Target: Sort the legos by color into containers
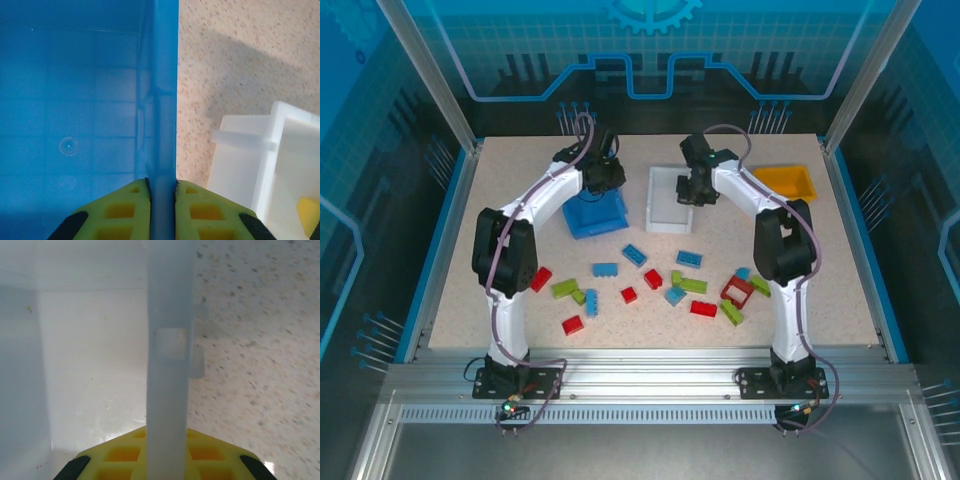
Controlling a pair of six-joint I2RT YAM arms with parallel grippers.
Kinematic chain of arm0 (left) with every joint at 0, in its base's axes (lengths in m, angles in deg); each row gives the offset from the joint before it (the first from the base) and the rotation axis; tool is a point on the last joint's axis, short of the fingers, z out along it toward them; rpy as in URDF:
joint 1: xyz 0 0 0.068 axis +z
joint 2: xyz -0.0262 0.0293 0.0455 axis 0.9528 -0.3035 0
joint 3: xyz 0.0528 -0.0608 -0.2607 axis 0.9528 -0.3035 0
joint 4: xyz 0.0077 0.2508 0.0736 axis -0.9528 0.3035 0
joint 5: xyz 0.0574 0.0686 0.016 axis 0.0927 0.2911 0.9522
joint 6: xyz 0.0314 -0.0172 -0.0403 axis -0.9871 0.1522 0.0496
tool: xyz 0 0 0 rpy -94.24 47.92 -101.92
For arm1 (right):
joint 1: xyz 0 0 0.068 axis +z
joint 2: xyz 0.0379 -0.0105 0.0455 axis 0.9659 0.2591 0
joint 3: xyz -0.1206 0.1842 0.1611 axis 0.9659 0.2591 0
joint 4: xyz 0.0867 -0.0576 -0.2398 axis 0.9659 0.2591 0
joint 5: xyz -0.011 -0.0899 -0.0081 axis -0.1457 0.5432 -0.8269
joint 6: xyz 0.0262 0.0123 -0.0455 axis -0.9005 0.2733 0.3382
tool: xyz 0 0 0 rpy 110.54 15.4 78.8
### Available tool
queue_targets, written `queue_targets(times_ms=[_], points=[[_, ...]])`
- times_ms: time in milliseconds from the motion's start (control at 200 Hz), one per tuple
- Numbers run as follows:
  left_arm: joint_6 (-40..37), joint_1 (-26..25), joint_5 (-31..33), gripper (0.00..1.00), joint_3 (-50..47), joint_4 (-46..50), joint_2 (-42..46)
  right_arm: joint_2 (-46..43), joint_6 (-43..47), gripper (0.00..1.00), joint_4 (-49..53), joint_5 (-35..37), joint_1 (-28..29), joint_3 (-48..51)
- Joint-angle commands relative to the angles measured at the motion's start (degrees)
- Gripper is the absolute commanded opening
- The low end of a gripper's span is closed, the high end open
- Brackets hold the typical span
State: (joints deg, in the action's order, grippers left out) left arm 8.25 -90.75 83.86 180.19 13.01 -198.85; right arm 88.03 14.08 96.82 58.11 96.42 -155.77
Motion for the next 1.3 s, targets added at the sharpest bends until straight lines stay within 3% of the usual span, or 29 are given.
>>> queue_targets(times_ms=[0, 320, 420, 515, 755, 875, 1050, 1170, 1296], points=[[-2.31, 0.13, -0.65, 0.00, 3.04, 3.91, -3.83, 4.27, -0.12, 0.09, 2.41, -3.21, 1.49, -5.58], [-3.03, -0.48, -1.18, 0.00, 5.69, 5.48, -7.00, 11.55, -0.32, 0.15, 6.54, -3.61, 3.27, -14.29], [-2.33, -0.61, -1.60, 0.10, 5.00, 5.47, -6.09, 10.33, -0.35, 0.27, 6.28, -2.98, 3.44, -13.28], [-1.52, -0.83, -1.62, 0.27, 3.95, 5.18, -3.87, 7.95, -0.14, 0.36, 5.68, -1.99, 3.28, -11.40], [0.32, -1.89, -1.95, 0.51, 2.76, 3.16, 3.03, -6.83, -1.21, 0.60, 3.13, 1.08, 0.13, -3.02], [0.61, -3.29, -2.84, 0.63, -0.15, -0.68, 8.03, -16.98, -4.76, 0.67, -1.37, 0.62, -5.34, 6.93], [-1.31, -8.92, -7.04, 0.75, -12.46, -14.88, 18.02, -29.01, -12.73, 0.69, -9.85, -4.67, -18.74, 23.32], [-2.83, -15.69, -7.62, 0.81, -21.15, -24.63, 23.26, -30.26, -17.12, 0.69, -14.49, -10.34, -27.86, 29.25], [-4.05, -22.03, -7.46, 0.82, -28.00, -33.31, 26.61, -25.83, -19.91, 0.69, -16.65, -13.99, -33.09, 29.36]])
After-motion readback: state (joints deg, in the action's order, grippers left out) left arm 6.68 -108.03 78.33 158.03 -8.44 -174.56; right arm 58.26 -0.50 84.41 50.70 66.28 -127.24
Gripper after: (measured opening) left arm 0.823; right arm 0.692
